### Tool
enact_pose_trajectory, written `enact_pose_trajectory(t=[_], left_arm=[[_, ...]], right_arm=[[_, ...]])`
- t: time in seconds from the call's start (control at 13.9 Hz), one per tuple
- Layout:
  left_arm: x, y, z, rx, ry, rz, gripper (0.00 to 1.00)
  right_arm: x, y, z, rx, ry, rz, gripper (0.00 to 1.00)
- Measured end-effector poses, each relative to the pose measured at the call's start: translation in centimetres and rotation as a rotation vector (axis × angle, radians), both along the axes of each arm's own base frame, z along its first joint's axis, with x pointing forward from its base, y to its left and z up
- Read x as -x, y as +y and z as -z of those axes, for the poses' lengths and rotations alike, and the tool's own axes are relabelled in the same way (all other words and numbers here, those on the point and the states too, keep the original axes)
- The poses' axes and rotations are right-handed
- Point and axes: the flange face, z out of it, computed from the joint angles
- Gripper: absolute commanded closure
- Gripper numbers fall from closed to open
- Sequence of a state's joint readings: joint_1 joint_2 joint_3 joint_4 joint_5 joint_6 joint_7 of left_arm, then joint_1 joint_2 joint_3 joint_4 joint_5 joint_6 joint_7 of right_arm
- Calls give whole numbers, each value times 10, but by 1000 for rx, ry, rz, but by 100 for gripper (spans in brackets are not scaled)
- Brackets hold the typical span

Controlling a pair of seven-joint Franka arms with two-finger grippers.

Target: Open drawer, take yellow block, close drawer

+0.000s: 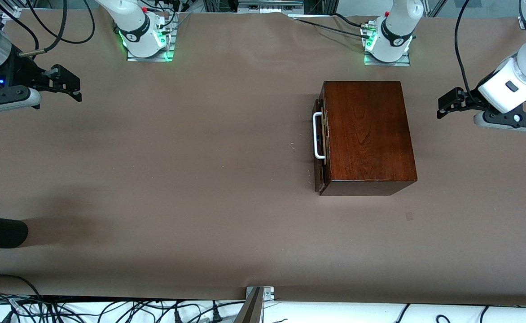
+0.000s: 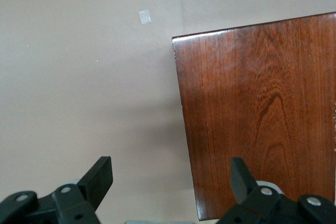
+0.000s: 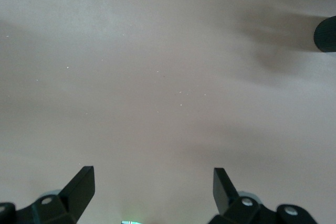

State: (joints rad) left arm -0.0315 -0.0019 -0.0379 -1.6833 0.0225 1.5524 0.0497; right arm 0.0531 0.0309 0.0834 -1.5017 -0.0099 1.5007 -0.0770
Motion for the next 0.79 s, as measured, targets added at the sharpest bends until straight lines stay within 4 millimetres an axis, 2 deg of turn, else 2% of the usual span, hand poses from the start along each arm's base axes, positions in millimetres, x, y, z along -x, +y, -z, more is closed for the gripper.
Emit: enact_pose_trajectory(t=[0.14,0.36,0.58,0.79], left_arm=[[7,-12,2,0,47,21,0],[10,-49,-6,0,77,87,0],[4,-110,-8,-2,94,156,0],[4,-185,14,-19,82,134,0]], right_arm=[[0,1,0,-1,0,-1,0],[1,2,0,-2,0,-4,0],[1,-1,-2,-2,1,3,0],[2,-2,-3,-23,8,7,0]])
